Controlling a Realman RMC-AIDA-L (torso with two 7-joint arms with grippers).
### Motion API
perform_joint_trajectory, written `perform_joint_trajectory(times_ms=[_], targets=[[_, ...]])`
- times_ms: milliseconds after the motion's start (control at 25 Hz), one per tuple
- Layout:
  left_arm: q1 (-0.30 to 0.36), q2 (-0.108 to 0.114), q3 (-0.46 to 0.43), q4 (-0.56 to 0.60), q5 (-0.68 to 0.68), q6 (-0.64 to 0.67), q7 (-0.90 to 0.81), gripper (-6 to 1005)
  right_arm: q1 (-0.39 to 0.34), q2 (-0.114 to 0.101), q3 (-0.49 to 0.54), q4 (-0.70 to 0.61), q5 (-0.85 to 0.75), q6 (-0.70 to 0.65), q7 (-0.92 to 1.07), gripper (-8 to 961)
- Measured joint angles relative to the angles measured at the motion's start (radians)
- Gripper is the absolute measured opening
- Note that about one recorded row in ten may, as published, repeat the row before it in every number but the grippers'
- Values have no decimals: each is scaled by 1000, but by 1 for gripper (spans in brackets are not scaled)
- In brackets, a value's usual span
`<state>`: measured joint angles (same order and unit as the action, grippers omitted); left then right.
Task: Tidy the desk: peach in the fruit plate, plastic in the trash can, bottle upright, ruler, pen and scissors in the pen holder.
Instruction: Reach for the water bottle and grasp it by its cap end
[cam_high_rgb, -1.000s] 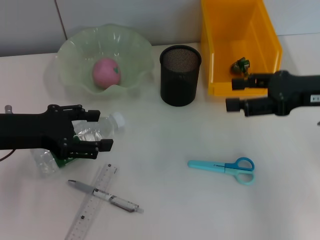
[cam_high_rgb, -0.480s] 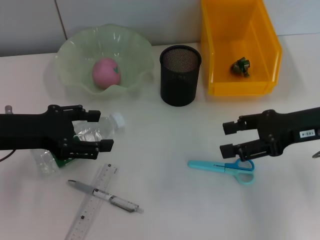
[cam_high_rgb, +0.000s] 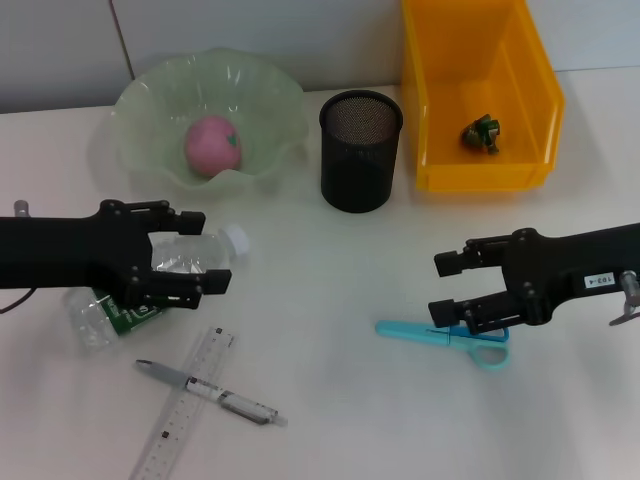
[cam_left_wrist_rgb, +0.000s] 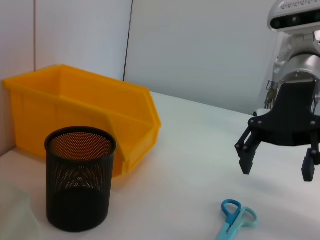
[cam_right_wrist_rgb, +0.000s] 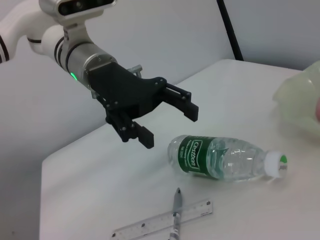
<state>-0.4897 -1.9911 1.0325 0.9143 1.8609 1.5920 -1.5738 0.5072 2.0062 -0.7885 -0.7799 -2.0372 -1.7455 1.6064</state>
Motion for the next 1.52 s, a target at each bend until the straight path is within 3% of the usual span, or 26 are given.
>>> perform_joint_trajectory(times_ms=[400, 480, 520, 560, 680, 760, 840, 960, 1000, 1080, 1240, 1520], targets=[[-97, -16, -4, 32, 129, -38, -100, 758, -6, 9, -4, 8, 0, 45, -46, 800], [-183, -54, 3, 110, 301, -80, -230, 758, -6, 9, -6, 12, 0, 48, -46, 799], [-194, -59, 4, 122, 328, -85, -248, 757, -6, 9, -6, 13, 0, 49, -47, 799], [-243, -74, 15, 151, 438, -99, -309, 757, -6, 9, -6, 14, -1, 49, -48, 799], [-304, -77, 63, 155, 536, -107, -391, 755, -6, 7, -5, 15, -1, 50, -53, 798], [-304, -77, 63, 155, 536, -107, -391, 755, -6, 5, -4, 15, -1, 51, -56, 797], [-394, -80, 181, 147, 648, -125, -515, 754, -5, 3, -6, 17, -1, 52, -57, 796], [-405, -81, 199, 144, 665, -129, -535, 752, -5, 2, -6, 17, -1, 52, -57, 795], [-441, -85, 266, 131, 728, -152, -615, 752, -5, 2, -6, 17, -2, 52, -58, 795], [-469, -86, 301, 107, 756, -155, -655, 751, -6, 2, -6, 17, -1, 52, -60, 794], [-538, -87, 317, -5, 804, -170, -716, 750, -6, 4, -6, 16, -2, 52, -70, 793], [-560, -88, 319, -74, 807, -241, -746, 747, -5, 7, -6, 16, -1, 52, -72, 791]])
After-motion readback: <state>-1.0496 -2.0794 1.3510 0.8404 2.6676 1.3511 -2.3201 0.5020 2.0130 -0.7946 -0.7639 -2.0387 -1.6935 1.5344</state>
